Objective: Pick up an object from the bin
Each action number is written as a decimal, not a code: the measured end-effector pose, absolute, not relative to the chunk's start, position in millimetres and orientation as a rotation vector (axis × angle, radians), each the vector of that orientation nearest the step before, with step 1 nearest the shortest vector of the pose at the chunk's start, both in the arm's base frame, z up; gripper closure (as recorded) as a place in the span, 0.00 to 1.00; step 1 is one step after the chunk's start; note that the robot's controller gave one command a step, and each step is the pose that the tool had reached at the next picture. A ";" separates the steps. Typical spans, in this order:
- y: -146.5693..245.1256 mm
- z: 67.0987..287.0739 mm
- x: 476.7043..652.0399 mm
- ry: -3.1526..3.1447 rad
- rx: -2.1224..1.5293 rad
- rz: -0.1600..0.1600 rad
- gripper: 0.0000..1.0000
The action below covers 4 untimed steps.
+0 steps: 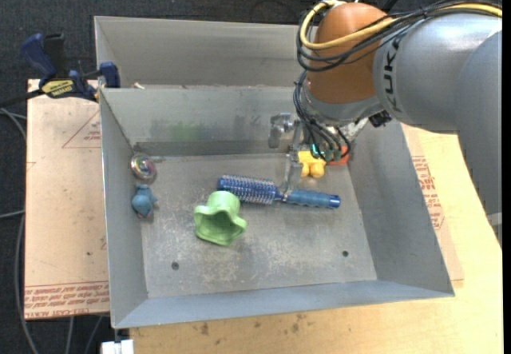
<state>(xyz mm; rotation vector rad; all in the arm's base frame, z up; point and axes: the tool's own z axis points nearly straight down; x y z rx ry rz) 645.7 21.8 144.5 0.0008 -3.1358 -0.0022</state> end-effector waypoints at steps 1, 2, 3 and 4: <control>39.3 64.9 622.9 -3.134 0.040 -0.002 0.00; 33.9 101.9 615.1 -3.145 0.029 -0.002 0.00; 24.7 101.5 621.7 -3.145 -0.054 -0.003 0.00; 23.7 67.9 624.4 -3.140 -0.084 -0.003 0.00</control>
Offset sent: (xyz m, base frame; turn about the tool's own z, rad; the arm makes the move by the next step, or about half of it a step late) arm -0.0204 0.0162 -0.0745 -0.0228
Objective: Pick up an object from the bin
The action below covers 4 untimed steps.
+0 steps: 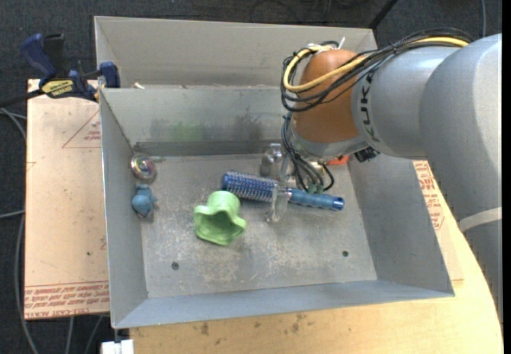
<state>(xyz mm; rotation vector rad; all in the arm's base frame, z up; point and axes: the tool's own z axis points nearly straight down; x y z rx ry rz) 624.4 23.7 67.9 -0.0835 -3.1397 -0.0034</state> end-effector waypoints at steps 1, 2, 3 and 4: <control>24.3 68.2 625.0 -3.141 -0.083 -0.005 0.00; 24.4 68.1 624.8 -3.141 -0.083 -0.005 1.00; 25.0 186.1 626.8 -3.150 -0.081 -0.003 1.00; 25.6 186.9 627.1 -3.143 -0.079 -0.002 1.00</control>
Offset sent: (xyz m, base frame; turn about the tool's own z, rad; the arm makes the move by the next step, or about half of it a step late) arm 0.0000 0.0000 0.0000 0.0000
